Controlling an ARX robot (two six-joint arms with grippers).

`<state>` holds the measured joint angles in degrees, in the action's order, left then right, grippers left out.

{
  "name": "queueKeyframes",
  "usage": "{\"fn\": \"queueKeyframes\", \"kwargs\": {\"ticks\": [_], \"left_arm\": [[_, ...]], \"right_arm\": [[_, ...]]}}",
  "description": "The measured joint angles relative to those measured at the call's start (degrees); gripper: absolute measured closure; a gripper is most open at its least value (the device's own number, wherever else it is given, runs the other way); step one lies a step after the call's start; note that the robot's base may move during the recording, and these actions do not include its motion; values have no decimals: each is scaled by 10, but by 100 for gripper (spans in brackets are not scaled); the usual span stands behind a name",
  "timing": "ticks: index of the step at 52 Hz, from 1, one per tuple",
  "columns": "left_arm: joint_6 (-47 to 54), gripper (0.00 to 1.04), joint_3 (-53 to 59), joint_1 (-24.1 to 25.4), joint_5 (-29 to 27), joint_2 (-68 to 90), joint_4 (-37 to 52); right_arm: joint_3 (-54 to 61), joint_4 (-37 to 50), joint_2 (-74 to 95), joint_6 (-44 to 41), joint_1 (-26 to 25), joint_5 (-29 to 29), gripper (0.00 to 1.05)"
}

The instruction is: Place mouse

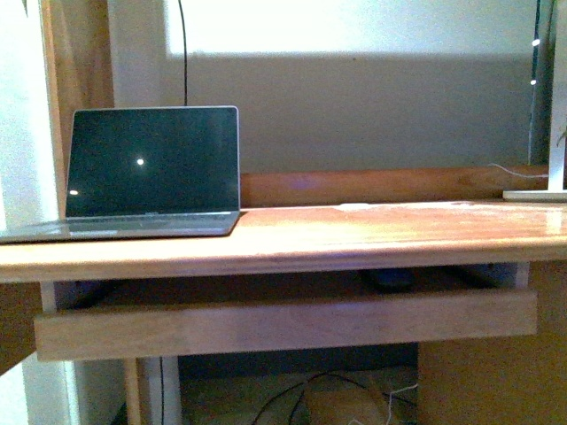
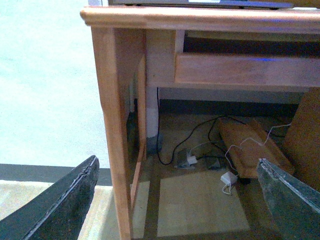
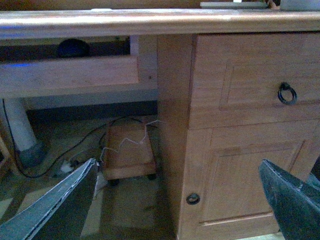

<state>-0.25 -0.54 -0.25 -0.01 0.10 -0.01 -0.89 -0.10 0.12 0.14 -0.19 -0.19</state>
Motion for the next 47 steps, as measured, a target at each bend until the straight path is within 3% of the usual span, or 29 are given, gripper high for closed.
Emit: {"fn": "queueKeyframes", "kwargs": {"ticks": [9, 14, 19, 26, 34, 43, 47], "left_arm": [[-1, 8, 0, 0, 0, 0, 0], [-30, 8, -17, -4, 0, 35, -48], [-30, 8, -17, -11, 2, 81, -24], [17, 8, -23, 26, 76, 209, 98], [178, 8, -79, 97, 192, 486, 337], [384, 8, -166, 112, 268, 744, 537], [478, 8, -203, 110, 293, 824, 572]], "right_arm": [[0, 0, 0, 0, 0, 0, 7], [0, 0, 0, 0, 0, 0, 7], [0, 0, 0, 0, 0, 0, 7], [0, 0, 0, 0, 0, 0, 7], [0, 0, 0, 0, 0, 0, 7], [0, 0, 0, 0, 0, 0, 7], [0, 0, 0, 0, 0, 0, 7]]}}
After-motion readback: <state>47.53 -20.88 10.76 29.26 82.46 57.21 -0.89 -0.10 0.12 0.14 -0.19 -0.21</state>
